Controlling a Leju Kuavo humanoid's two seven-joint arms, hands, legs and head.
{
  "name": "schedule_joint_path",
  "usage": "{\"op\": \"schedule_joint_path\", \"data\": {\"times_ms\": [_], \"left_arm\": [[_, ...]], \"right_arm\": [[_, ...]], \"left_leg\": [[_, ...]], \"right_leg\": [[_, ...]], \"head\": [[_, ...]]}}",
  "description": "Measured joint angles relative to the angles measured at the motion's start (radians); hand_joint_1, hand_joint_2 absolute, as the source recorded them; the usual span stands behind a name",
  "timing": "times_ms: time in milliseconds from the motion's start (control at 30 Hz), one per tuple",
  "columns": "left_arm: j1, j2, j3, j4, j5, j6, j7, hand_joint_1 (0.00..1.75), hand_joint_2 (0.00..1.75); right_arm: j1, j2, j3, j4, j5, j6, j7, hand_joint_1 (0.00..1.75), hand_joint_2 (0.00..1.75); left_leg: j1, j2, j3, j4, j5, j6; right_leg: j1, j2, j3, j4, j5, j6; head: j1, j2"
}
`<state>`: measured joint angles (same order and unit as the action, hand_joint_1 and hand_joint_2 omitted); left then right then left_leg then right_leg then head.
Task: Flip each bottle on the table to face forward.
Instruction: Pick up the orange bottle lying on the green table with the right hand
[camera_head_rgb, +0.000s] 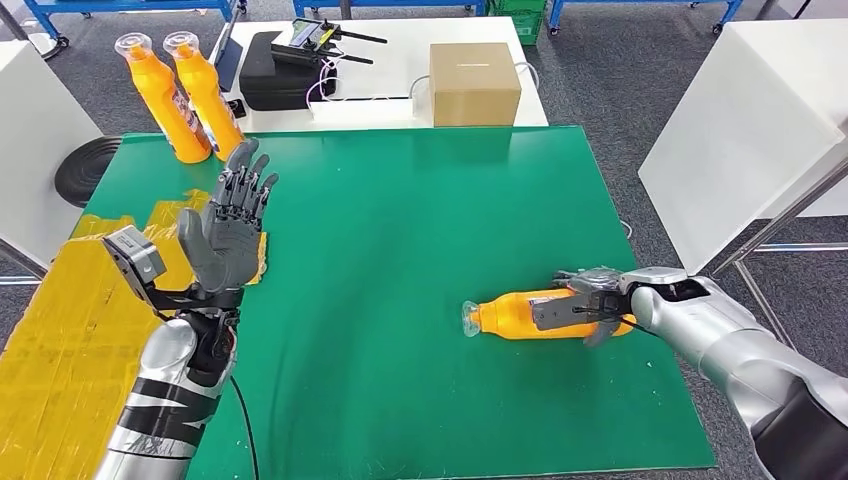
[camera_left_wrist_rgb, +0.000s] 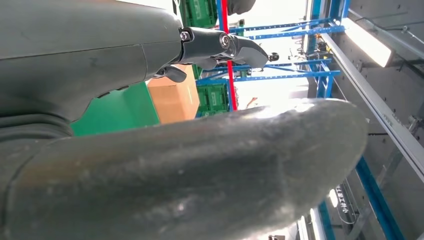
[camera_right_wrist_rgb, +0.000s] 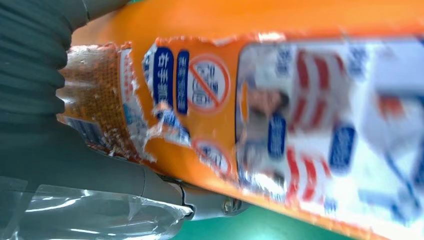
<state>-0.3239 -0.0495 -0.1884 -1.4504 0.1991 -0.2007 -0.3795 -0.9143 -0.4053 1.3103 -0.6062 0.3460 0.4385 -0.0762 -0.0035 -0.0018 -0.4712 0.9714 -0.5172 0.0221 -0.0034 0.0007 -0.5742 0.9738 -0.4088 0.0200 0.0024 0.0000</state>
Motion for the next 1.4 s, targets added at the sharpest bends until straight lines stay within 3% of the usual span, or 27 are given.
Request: {"op": "schedule_joint_path", "data": {"times_ms": [67, 133, 200, 267, 900, 1033, 1167, 1300, 1400], "left_arm": [[-0.007, -0.003, -0.001, 0.000, 0.004, 0.000, 0.009, 0.00, 0.00], [-0.015, -0.006, -0.002, 0.001, 0.008, 0.001, 0.018, 0.00, 0.00], [-0.020, -0.009, -0.002, 0.002, 0.011, 0.003, 0.022, 0.00, 0.00], [-0.024, -0.012, -0.003, 0.003, 0.012, 0.005, 0.023, 0.00, 0.00], [-0.031, -0.014, -0.017, 0.005, 0.014, 0.010, 0.026, 0.00, 0.00], [-0.009, -0.009, -0.013, -0.010, 0.030, 0.006, 0.032, 0.00, 1.75], [0.044, -0.002, 0.010, -0.028, 0.055, -0.028, 0.032, 0.00, 1.75], [0.086, 0.000, 0.029, -0.035, 0.065, -0.048, 0.031, 0.00, 1.75], [0.094, 0.002, 0.034, -0.037, 0.066, -0.050, 0.031, 0.00, 1.75]], "right_arm": [[0.007, 0.012, 0.009, 0.017, 0.023, -0.018, 0.002, 0.09, 1.75], [0.010, 0.026, 0.018, 0.036, 0.044, -0.030, 0.005, 0.71, 1.75], [0.019, 0.038, 0.026, 0.054, 0.063, -0.042, 0.007, 1.49, 1.75], [0.030, 0.051, 0.029, 0.069, 0.076, -0.055, 0.011, 1.75, 1.75], [0.054, 0.126, -0.023, 0.150, 0.058, -0.144, 0.041, 1.75, 1.75], [0.061, 0.161, -0.110, 0.153, -0.041, -0.259, 0.036, 1.75, 1.75], [0.083, 0.182, -0.288, 0.086, -0.173, -0.320, -0.022, 1.75, 1.75], [0.101, 0.185, -0.451, -0.014, -0.192, -0.321, -0.030, 1.75, 1.75], [0.118, 0.186, -0.520, -0.057, -0.185, -0.323, -0.035, 1.75, 1.75]], "left_leg": [[0.000, 0.002, 0.002, 0.000, 0.000, 0.000], [0.000, 0.004, 0.006, 0.000, -0.001, 0.000], [0.000, 0.005, 0.011, -0.001, -0.002, -0.001], [0.001, 0.007, 0.015, -0.001, -0.003, -0.001], [0.003, 0.013, 0.029, -0.001, -0.004, -0.001], [0.004, 0.015, 0.028, -0.001, -0.004, -0.001], [0.004, 0.013, 0.023, -0.001, -0.002, -0.002], [0.005, 0.004, 0.015, -0.001, 0.000, -0.003], [0.005, 0.003, 0.010, -0.001, 0.000, -0.003]], "right_leg": [[0.000, 0.002, 0.001, 0.000, 0.000, 0.000], [0.001, 0.004, 0.004, -0.001, 0.000, 0.000], [0.002, 0.006, 0.009, -0.001, 0.000, 0.000], [0.002, 0.006, 0.013, -0.001, 0.000, 0.000], [0.003, 0.012, 0.027, -0.002, 0.000, 0.000], [0.002, 0.014, 0.027, -0.001, 0.001, 0.000], [0.002, 0.013, 0.020, -0.001, 0.001, 0.000], [0.003, 0.006, 0.014, 0.000, 0.001, 0.001], [0.003, 0.005, 0.011, 0.000, 0.001, 0.001]], "head": [[0.000, 0.000], [0.000, 0.000], [0.000, 0.000], [0.000, 0.000], [0.000, 0.000], [0.000, 0.000], [0.000, 0.000], [0.000, 0.000], [0.000, 0.000]]}}
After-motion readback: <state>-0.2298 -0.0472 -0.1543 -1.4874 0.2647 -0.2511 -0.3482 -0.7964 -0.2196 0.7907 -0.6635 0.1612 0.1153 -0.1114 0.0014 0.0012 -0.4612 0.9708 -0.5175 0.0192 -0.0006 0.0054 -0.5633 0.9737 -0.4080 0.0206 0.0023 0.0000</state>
